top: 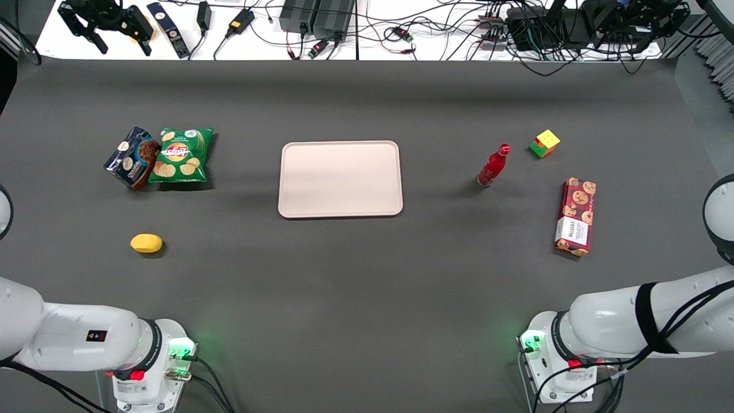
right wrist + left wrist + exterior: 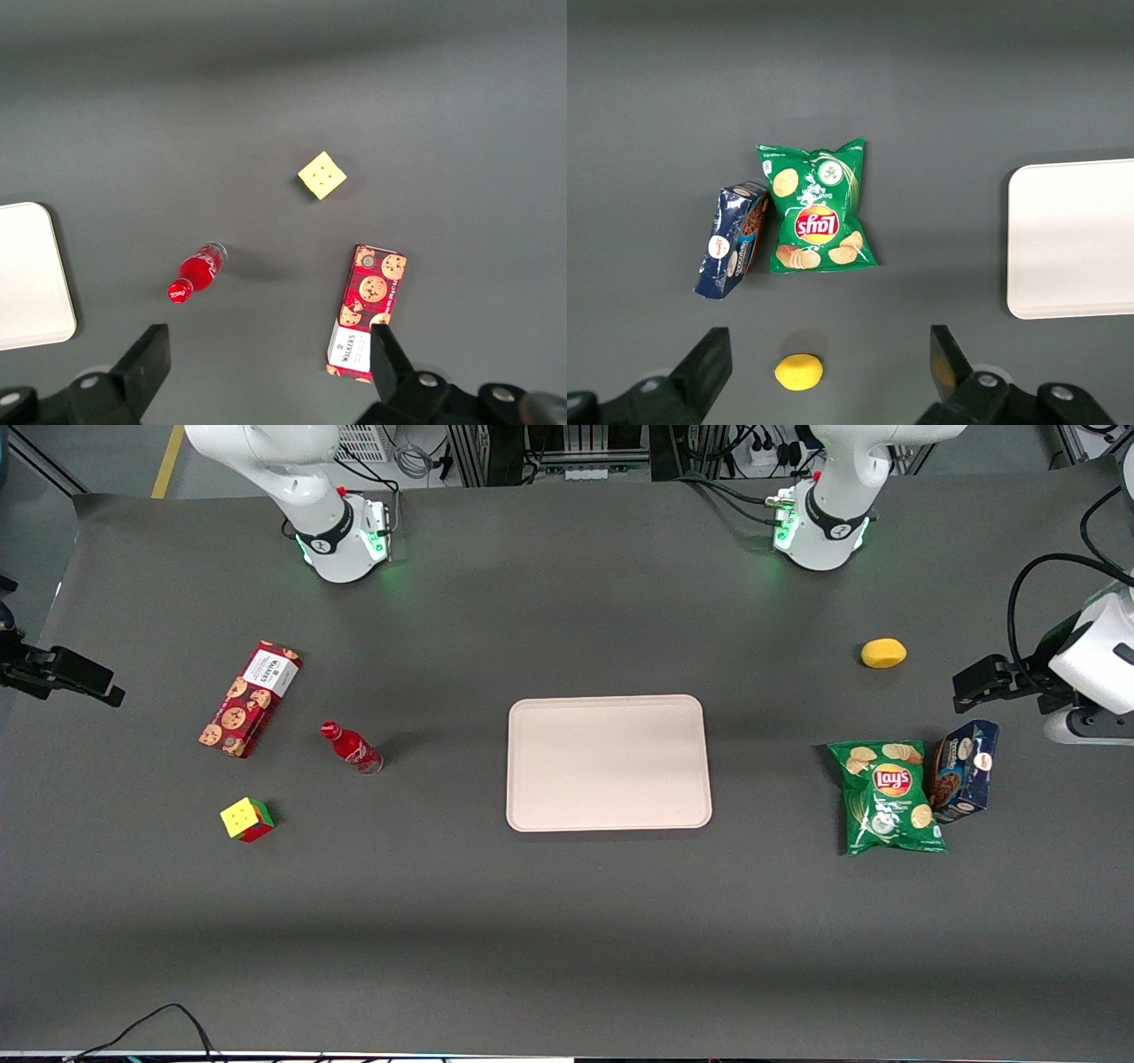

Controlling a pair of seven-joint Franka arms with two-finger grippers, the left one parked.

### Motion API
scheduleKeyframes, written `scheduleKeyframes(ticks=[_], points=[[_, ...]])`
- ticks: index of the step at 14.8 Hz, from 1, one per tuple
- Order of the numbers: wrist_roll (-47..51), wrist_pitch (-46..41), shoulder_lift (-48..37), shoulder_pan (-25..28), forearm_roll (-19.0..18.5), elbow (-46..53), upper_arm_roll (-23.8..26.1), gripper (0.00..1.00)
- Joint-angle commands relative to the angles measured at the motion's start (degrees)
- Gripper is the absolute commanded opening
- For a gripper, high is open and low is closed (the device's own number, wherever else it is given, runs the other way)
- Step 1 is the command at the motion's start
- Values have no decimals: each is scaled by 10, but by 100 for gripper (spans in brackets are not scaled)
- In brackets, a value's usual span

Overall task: Place coke bottle on tray
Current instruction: 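Move the right gripper out toward the red Coca-Cola bottle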

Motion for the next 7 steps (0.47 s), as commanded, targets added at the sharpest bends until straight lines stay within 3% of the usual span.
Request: scheduleKeyframes(ticks=[1,7], points=[[-14,-6,-4,-9,16,-3,5,100],[-18,-11,2,-11,27,2,0,100]])
